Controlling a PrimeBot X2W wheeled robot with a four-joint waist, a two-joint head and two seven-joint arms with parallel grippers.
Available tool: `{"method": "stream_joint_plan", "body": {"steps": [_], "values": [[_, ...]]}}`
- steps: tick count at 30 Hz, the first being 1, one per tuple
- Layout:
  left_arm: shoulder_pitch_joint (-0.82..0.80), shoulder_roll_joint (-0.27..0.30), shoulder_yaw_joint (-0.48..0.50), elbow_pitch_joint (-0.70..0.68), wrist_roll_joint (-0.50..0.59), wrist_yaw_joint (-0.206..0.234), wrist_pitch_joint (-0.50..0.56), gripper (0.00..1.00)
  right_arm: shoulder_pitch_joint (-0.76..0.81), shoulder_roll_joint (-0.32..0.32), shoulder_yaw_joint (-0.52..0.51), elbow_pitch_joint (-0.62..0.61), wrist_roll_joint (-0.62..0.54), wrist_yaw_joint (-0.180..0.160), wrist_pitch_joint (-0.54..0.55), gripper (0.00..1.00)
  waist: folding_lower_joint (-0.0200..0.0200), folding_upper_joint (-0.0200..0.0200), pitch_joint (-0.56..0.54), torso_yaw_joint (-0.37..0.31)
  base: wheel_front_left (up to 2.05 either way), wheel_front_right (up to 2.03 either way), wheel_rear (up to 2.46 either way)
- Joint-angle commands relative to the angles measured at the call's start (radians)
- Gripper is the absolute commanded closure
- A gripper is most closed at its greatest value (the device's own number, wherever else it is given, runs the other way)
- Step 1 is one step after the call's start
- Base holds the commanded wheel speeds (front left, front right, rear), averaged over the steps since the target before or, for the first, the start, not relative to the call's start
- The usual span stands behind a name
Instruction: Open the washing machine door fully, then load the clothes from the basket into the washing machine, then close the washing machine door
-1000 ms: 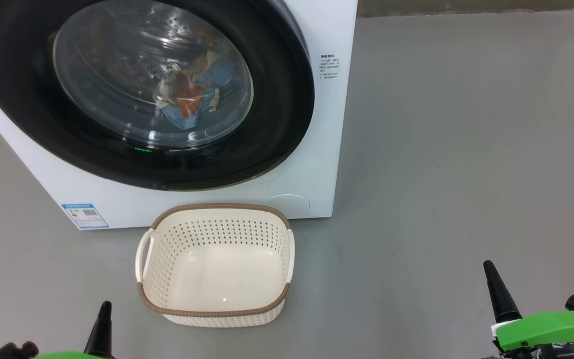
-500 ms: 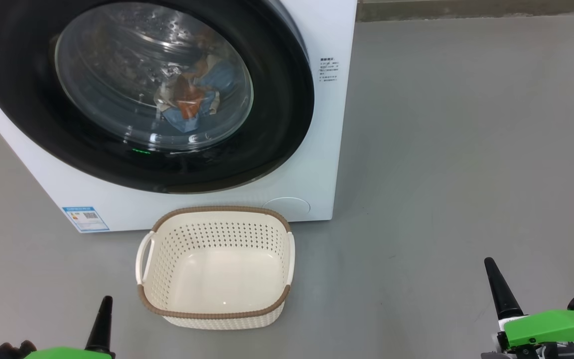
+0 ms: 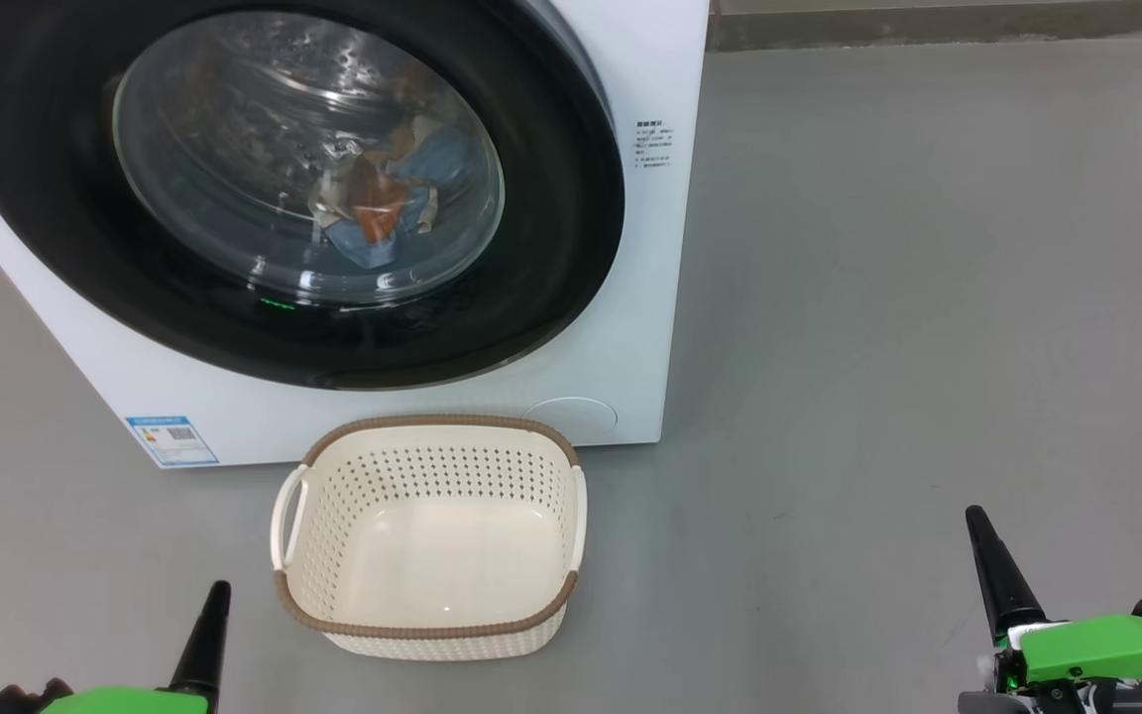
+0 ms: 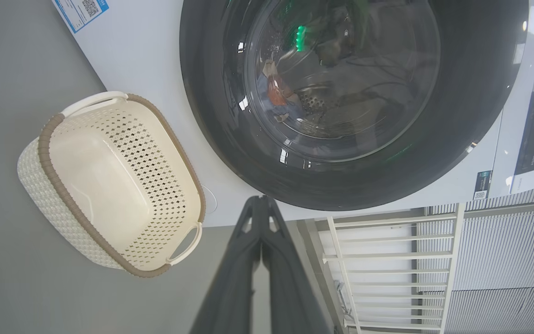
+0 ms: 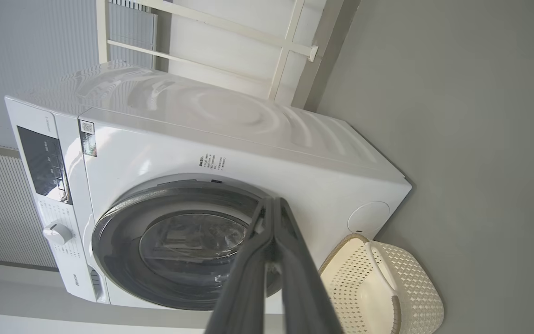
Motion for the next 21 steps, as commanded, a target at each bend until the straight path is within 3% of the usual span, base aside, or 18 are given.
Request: {"method": "stream_joint_plan", "body": {"steps": [1,21], "values": [[-0.048,0.013,0.034,-0.030,-0.031,-0.002,0.011,1.00,-0.017,-0.004,0.013,-0.034,0.028,-0.001,0.012,1.00,-0.0001,0.0000,-0.001,0.000,0.00,0.00,0.00],[-0.059,0.000,0.058,-0.045,-0.226,-0.002,0.070,1.00,-0.017,0.016,-0.008,-0.064,0.211,-0.002,0.071,1.00,-0.0001,0.0000,-0.013,-0.001,0.00,0.00,0.00]]}}
